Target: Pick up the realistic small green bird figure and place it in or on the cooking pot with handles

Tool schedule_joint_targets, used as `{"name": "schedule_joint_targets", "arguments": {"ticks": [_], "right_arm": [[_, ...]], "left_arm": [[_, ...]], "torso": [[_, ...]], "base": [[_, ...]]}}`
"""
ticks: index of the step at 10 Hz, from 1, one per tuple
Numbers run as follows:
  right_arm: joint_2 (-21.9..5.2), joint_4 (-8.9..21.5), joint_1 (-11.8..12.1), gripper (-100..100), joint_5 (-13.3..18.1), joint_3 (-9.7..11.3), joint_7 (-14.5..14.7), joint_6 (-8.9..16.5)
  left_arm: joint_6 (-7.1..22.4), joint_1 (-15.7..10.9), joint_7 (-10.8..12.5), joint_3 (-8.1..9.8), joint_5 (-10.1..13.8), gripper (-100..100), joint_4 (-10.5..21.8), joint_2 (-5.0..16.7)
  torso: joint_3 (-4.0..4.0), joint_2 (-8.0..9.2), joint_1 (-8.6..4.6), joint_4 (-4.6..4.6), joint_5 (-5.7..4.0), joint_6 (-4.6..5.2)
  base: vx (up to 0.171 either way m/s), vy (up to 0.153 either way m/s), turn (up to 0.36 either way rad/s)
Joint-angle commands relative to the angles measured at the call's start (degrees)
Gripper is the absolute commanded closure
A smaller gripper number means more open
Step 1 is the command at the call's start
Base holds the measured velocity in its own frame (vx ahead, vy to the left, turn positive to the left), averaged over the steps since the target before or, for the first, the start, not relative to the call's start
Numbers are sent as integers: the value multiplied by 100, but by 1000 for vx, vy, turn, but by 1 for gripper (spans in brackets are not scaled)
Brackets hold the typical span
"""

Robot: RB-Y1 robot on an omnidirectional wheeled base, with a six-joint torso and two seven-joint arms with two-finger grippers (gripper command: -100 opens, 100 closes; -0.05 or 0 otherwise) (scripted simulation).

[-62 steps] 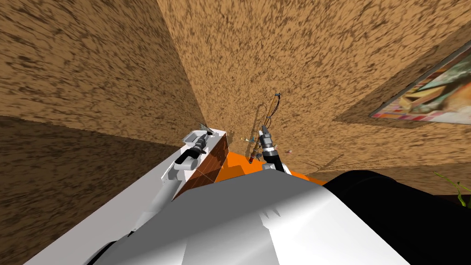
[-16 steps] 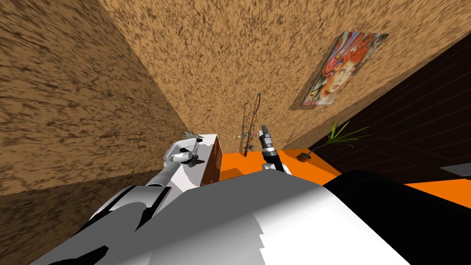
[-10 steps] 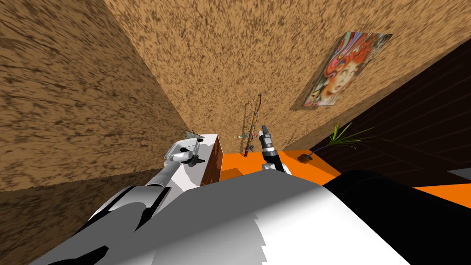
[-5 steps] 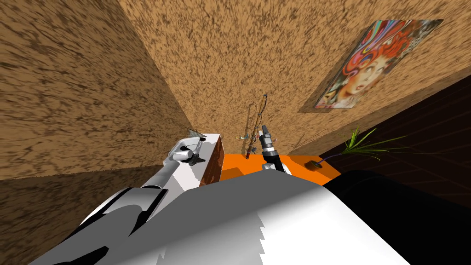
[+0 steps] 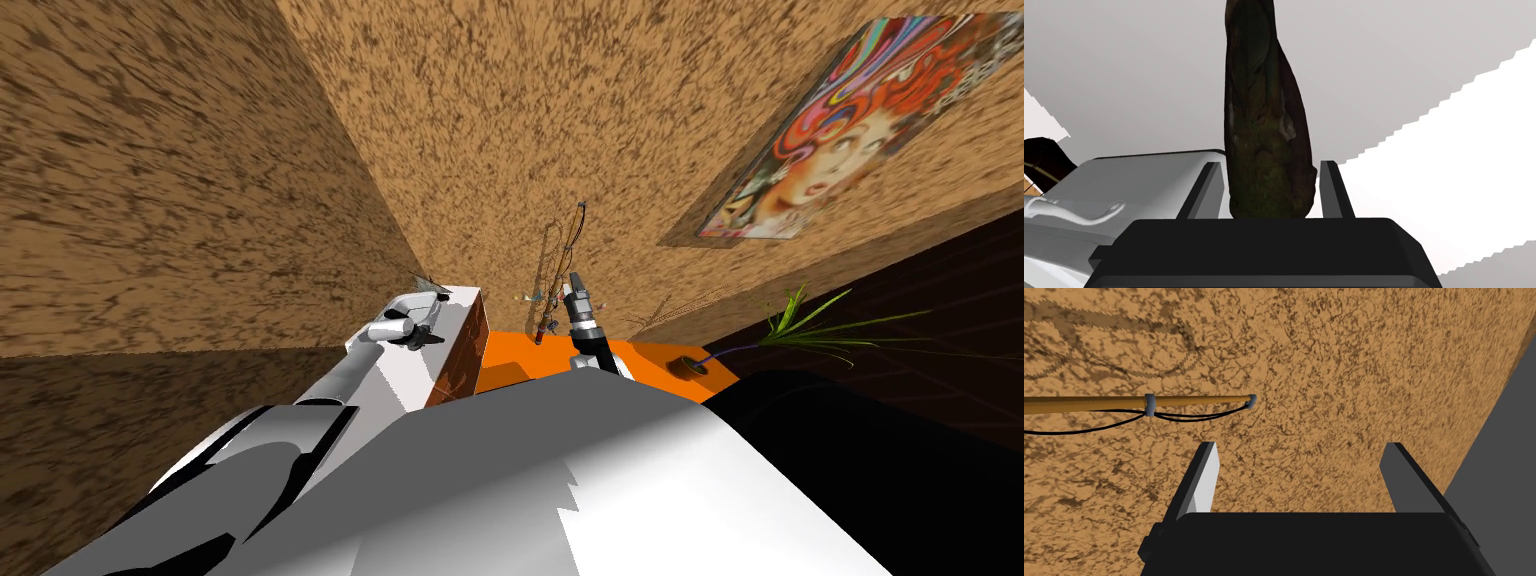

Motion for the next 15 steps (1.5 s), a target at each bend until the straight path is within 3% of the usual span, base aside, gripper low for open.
{"name": "schedule_joint_targets", "arguments": {"ticks": [1, 2, 3, 4, 5, 10, 13, 15], "right_arm": [[0, 0, 0, 0, 0, 0, 0, 0], [0, 0, 1, 0, 0, 0, 0, 0], [0, 0, 1, 0, 0, 0, 0, 0], [0, 0, 1, 0, 0, 0, 0, 0], [0, 0, 2, 0, 0, 0, 0, 0], [-1, 0, 2, 0, 0, 0, 0, 0], [0, 0, 2, 0, 0, 0, 0, 0], [-1, 0, 1, 0, 0, 0, 0, 0]], "left_arm": [[92, -115, -26, 100, 189, 100, -247, 123], [150, -115, -67, 170, 372, 100, -446, 208], [150, -115, -67, 170, 372, 100, -446, 208], [213, -91, -114, 235, 573, 100, -636, 286], [213, -91, -114, 235, 573, 100, -636, 286], [487, 54, -286, 398, 1271, 100, -1136, 524], [665, 94, -358, 476, 1577, 100, -1210, 689], [851, 80, -424, 644, 1827, 100, -1013, 969]], "torso": [[0, 0, 0, 0, 0, 0], [0, -3, -5, 3, -2, -5], [-8, -19, -16, 1, -3, -4], [-16, -33, -8, -2, -1, 4], [-22, -45, -7, -4, 0, -1], [-39, -68, 4, -15, 3, 2], [-42, -71, -2, -19, 1, 4], [-47, -77, 18, -22, 2, 3]], "base": [[-62, -122, 206], [-7, -150, 276], [21, -114, 100], [44, -111, 161], [52, -88, 102], [81, -112, 134], [65, -103, 77], [91, -59, -26]]}}
